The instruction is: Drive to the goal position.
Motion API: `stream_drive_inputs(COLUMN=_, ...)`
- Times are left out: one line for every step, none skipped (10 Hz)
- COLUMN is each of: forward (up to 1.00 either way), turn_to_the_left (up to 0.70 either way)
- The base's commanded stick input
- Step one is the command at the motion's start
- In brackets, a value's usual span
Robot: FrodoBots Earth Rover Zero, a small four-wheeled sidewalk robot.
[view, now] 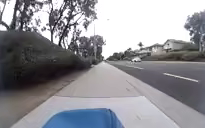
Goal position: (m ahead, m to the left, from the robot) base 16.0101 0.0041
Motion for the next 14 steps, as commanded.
stream_drive_inputs(forward=1.0, turn_to_the_left=0.0)
stream_drive_inputs(forward=1.0, turn_to_the_left=0.11)
stream_drive_inputs(forward=1.0, turn_to_the_left=0.27)
stream_drive_inputs(forward=1.0, turn_to_the_left=0.27)
stream_drive_inputs(forward=1.0, turn_to_the_left=0.27)
stream_drive_inputs(forward=1.0, turn_to_the_left=0.0)
stream_drive_inputs(forward=1.0, turn_to_the_left=0.0)
stream_drive_inputs(forward=1.0, turn_to_the_left=0.0)
stream_drive_inputs(forward=1.0, turn_to_the_left=0.0)
stream_drive_inputs(forward=1.0, turn_to_the_left=0.0)
stream_drive_inputs(forward=1.0, turn_to_the_left=0.0)
stream_drive_inputs(forward=1.0, turn_to_the_left=0.0)
stream_drive_inputs(forward=1.0, turn_to_the_left=0.0)
stream_drive_inputs(forward=1.0, turn_to_the_left=0.0)
